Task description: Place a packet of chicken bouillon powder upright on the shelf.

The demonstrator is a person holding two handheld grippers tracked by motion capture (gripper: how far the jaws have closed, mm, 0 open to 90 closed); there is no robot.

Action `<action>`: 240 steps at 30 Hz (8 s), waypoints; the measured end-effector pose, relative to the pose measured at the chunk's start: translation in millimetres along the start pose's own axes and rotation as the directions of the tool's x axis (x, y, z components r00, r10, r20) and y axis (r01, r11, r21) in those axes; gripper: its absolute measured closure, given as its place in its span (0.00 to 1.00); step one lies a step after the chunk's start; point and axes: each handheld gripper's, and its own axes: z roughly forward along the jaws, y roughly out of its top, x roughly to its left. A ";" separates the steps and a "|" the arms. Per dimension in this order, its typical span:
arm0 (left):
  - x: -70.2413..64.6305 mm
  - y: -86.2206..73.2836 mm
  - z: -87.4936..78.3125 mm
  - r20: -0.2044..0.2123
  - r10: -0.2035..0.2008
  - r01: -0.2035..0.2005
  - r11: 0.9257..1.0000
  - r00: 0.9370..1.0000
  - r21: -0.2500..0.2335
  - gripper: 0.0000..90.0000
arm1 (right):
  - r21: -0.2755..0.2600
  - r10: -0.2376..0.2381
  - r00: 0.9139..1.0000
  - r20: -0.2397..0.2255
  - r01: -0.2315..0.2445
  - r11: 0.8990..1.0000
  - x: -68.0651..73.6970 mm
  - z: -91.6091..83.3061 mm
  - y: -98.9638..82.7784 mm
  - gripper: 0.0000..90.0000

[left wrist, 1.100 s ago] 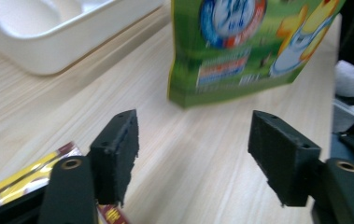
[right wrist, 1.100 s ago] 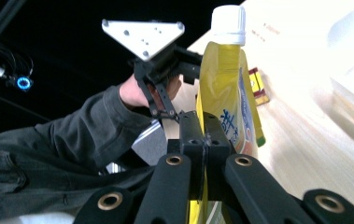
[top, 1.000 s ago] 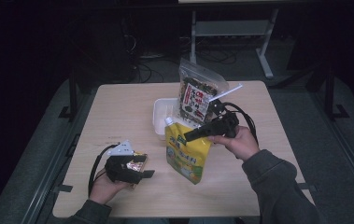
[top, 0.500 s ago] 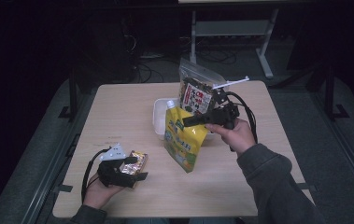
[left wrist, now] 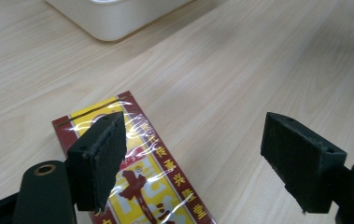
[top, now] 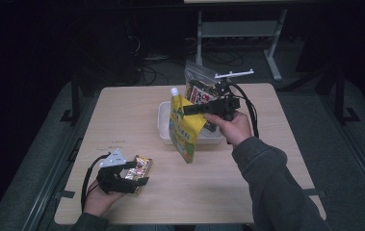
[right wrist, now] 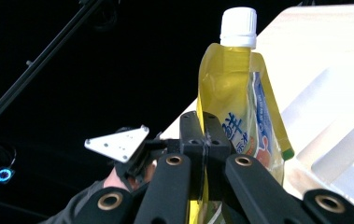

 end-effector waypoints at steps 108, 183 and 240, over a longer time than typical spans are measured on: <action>17.8 -11.2 1.0 -0.066 -0.050 0.052 0.998 0.997 0.023 0.20 | -0.137 0.147 0.954 0.263 -0.114 0.984 -61.1 115.4 43.0 0.78; 13.4 -15.9 14.2 -0.127 -0.052 0.064 0.993 0.991 0.098 0.17 | -0.017 0.080 0.987 0.138 -0.078 0.997 -32.3 38.6 -7.9 0.53; -3.8 0.7 18.2 -0.139 0.028 -0.009 0.991 0.990 0.134 0.36 | 0.195 0.060 0.993 0.106 -0.080 0.977 -47.8 74.4 -72.5 0.45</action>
